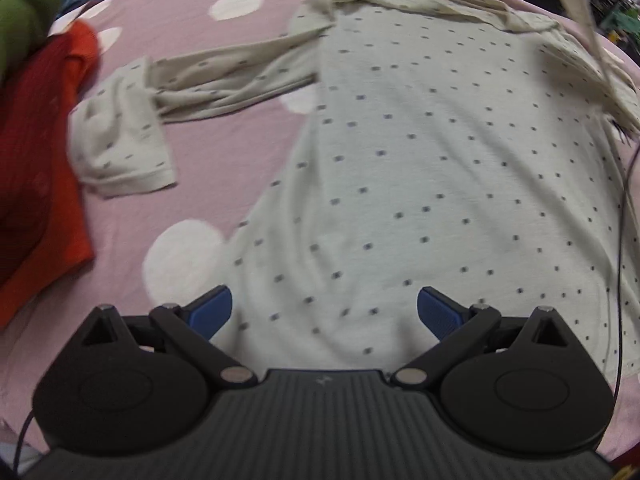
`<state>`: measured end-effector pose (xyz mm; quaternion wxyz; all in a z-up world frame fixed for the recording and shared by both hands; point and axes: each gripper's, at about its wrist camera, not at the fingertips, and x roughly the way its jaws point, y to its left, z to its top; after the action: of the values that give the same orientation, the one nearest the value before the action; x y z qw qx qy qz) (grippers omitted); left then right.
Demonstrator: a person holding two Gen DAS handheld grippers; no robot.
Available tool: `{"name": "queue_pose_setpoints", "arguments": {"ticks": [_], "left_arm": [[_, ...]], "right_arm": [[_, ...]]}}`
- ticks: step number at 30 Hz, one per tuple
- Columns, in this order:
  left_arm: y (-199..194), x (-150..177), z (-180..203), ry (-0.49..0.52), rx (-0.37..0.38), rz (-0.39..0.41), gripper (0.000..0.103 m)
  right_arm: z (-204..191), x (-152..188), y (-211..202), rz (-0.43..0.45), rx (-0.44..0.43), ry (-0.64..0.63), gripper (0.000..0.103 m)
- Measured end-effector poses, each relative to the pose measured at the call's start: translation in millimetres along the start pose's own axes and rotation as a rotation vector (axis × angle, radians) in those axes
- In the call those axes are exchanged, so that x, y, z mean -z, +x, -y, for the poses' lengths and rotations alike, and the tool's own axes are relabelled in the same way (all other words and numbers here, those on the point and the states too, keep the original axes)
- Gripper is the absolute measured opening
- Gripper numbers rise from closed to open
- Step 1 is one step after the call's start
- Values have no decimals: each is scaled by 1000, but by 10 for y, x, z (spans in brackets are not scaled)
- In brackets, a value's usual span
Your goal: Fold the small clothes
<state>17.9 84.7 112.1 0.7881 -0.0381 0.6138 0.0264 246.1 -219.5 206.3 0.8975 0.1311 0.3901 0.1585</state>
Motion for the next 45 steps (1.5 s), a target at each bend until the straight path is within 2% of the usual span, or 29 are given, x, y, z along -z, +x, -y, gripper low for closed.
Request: {"name": "queue_pose_setpoints", "arguments": {"ticks": [5,11,16,21,23,24,26,27,30,33,34,35,40,45], "left_arm": [[23,141,-367,-92,-27,-19,102],[91,195,-630,-169,-30,-39,102],[130,70,-594,-144,-38,-27,102],[142,-203,-512,-108,-40,-1,102],[150,-326,-468,-90,-41,11,102],[158,-378,-439,-81,-42,15,102],[169,-476,-375,-64,-40,23,103],[174,-513,-342,-57,-39,27,103],[197,-600,-248,-41,-33,42,103],[201,-694,-139,-16,-34,83,103],[191,-734,-99,-7,-29,107,102],[185,-790,-60,3,-18,131,102],[225,-1219,211,48,40,208,98],[532,-1722,557,130,28,205,100]], "right_arm": [[-697,376,617,-118,-66,-81,6],[-1119,690,1084,-230,-78,-110,6],[-1253,846,1212,-269,-113,-106,6],[-1469,892,1318,-285,-170,-104,8],[-1527,923,1394,-283,-155,-124,27],[-1522,936,1433,-289,-158,-116,31],[-1455,938,1438,-300,-190,-75,49],[-1423,929,1410,-293,-206,-59,50],[-1274,850,1161,-211,-203,-77,50],[-1059,805,918,-137,-113,-209,46],[-961,805,864,-126,-77,-252,41],[-831,807,816,-123,-37,-290,35],[-91,834,618,-148,128,-285,32],[414,1000,507,-191,232,-270,32]]}}
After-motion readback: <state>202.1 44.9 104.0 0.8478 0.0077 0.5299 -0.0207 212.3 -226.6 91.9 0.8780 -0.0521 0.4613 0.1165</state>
